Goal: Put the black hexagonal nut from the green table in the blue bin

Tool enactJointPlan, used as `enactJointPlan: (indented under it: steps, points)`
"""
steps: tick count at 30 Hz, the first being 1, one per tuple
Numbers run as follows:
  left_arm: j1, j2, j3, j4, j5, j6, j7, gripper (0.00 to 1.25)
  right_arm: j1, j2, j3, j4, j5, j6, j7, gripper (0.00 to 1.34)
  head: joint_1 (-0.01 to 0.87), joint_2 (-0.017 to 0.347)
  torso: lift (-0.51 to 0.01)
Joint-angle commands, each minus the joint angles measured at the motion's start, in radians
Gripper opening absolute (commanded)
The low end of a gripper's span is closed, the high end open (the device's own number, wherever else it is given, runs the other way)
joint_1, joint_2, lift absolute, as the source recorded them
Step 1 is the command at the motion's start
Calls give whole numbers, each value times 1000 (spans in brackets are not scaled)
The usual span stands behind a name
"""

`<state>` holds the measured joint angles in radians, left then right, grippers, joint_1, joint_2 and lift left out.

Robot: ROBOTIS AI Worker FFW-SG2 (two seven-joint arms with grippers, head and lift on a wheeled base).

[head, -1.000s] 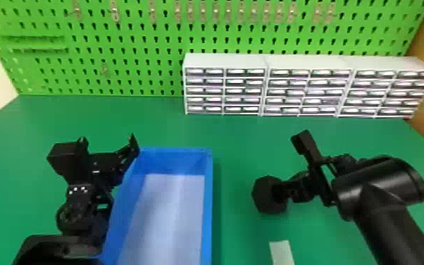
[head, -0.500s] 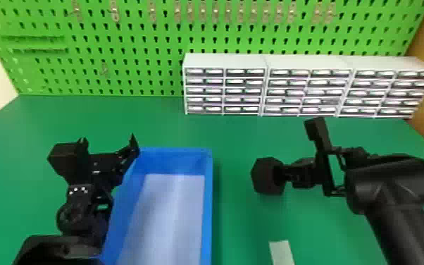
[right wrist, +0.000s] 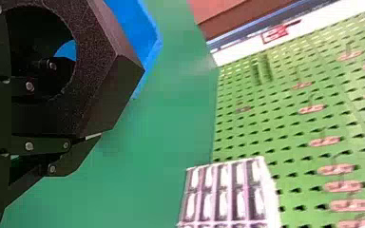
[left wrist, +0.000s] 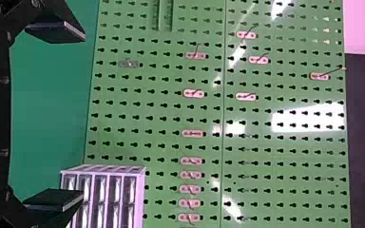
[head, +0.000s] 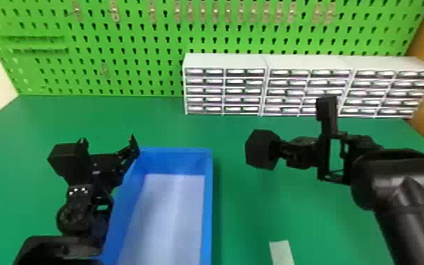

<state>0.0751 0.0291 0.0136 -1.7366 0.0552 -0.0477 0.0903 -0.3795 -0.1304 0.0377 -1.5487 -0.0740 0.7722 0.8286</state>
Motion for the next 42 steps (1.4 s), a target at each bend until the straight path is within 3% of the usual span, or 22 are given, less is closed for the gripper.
enactJointPlan:
  steps: [1, 15, 27, 42]
  points:
    - [0, 0, 0, 0, 0, 0, -1, 1124, 1, -2, 17, -51, -29, -1, -9, 198, 657, 57, -95]
    - [-3, 0, 6, 0, -1, -6, 0, 1124, -4, -11, 114, -120, -138, 1, -40, 198, 657, 57, -95]
    - [-5, 0, 14, -1, -1, -12, 0, 1124, -22, -25, 234, -125, -222, -1, -71, 198, 657, 57, -95]
    - [-9, 0, 23, -1, -3, -15, 0, 1124, -55, -41, 392, -114, -262, -2, -115, 198, 657, 57, -95]
